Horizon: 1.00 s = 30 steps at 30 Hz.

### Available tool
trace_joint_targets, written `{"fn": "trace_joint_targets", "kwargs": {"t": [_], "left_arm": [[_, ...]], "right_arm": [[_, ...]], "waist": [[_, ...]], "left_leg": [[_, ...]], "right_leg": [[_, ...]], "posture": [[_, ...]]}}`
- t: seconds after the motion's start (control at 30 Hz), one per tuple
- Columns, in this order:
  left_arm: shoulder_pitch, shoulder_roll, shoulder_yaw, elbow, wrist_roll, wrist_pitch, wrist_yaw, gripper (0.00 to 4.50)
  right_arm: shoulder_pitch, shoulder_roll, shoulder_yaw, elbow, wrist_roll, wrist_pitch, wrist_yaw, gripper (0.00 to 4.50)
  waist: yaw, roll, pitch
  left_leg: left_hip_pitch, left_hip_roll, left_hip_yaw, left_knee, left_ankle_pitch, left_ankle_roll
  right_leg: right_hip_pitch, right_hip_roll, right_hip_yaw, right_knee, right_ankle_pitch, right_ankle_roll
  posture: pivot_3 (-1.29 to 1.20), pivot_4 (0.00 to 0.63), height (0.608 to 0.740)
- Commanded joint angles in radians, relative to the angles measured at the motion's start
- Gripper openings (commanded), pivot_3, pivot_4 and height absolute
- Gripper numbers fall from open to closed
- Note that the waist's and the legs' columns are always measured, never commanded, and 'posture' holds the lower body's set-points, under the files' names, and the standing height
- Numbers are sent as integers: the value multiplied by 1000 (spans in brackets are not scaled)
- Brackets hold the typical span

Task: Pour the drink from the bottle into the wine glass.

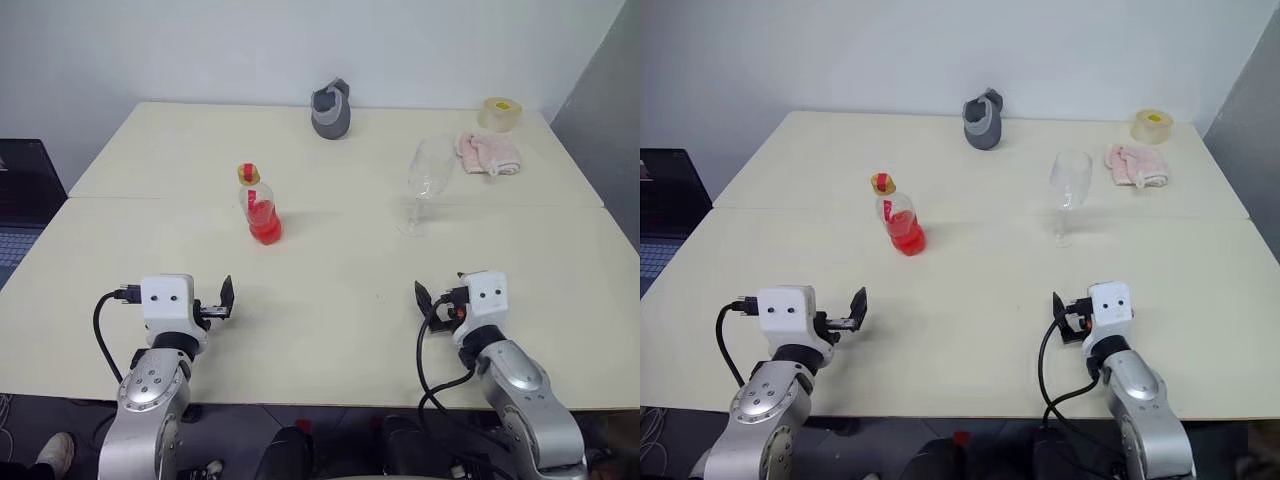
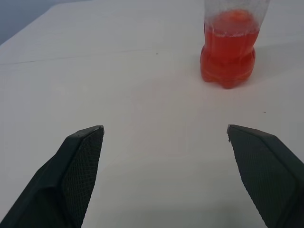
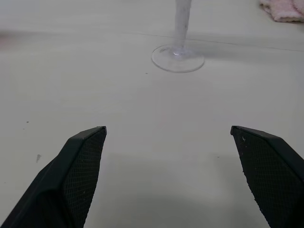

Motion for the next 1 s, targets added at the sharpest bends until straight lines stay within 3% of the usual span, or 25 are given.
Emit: {"fn": "trace_joint_targets", "kwargs": {"t": [0.03,0.23,0.8,1.0], "left_arm": [[7,7,19,-43,1,-13,-9,4467],[5,-16,34,-43,-67,-42,-56,4467],[-38,1,8,-14,-51,-36,-59,4467],[-98,6,-7,57,-57,-57,-89,4467]], "right_arm": [[-6,5,-19,-46,15,-24,2,4500],[-5,5,-21,-48,18,-23,0,4500],[-19,-13,-34,-44,26,-37,21,4500],[-15,-56,-64,-97,251,-48,227,4500]], "waist": [[0,0,0],[0,0,0],[0,0,0],[-1,0,0]], "left_leg": [[0,0,0,0,0,0],[0,0,0,0,0,0],[0,0,0,0,0,0],[0,0,0,0,0,0]], "right_leg": [[0,0,0,0,0,0],[0,0,0,0,0,0],[0,0,0,0,0,0],[0,1,-1,0,0,0]], "posture": [[0,150,740],[0,150,740],[0,150,740],[0,150,740]]}}
